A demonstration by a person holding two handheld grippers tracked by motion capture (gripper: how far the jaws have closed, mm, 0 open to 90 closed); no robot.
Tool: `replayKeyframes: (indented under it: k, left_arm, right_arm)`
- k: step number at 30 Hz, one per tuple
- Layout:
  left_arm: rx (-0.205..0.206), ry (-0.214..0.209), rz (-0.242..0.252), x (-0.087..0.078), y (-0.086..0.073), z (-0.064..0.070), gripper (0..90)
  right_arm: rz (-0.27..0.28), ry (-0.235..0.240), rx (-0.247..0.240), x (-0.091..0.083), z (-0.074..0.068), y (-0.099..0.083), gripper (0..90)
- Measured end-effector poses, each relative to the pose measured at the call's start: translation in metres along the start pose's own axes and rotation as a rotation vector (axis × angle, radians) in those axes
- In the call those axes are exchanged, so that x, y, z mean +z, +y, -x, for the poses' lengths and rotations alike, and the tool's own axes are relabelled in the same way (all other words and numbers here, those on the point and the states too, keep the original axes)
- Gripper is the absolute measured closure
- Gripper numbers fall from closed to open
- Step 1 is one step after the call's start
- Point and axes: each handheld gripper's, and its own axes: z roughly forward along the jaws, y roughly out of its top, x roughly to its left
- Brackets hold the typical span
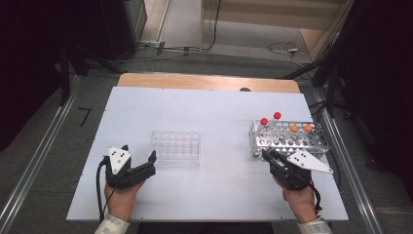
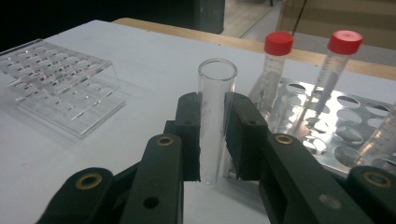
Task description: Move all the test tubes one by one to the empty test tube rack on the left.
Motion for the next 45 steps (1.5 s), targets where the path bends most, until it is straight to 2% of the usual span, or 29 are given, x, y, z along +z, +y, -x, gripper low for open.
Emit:
replayKeyframes:
  k: [5, 9, 13, 21, 37, 45]
  left_arm:
    - [-0.007, -0.047, -0.004, 0.004, 0.004, 0.011, 13.3]
    - [0.008, -0.069, 0.009, 0.005, 0.008, 0.020, 13.6]
    - [0.022, -0.107, -0.007, 0.006, 0.010, 0.026, 14.0]
    - [0.054, -0.139, -0.003, 0.009, 0.014, 0.040, 14.2]
    - [0.101, -0.256, -0.033, 0.025, 0.023, 0.082, 16.0]
    - [0.124, -0.285, -0.033, 0.032, 0.028, 0.100, 16.2]
  right_arm:
    - [-0.010, 0.027, -0.007, 0.007, -0.008, 0.000, 73.0]
    - [-0.016, 0.043, -0.027, 0.011, -0.016, 0.000, 73.0]
    - [-0.025, 0.058, -0.032, 0.016, -0.023, -0.001, 73.0]
    - [-0.037, 0.086, -0.052, 0.024, -0.033, -0.002, 73.0]
    - [-0.046, 0.113, -0.078, 0.036, -0.047, 0.000, 73.0]
    - [-0.052, 0.133, -0.092, 0.043, -0.055, 0.001, 73.0]
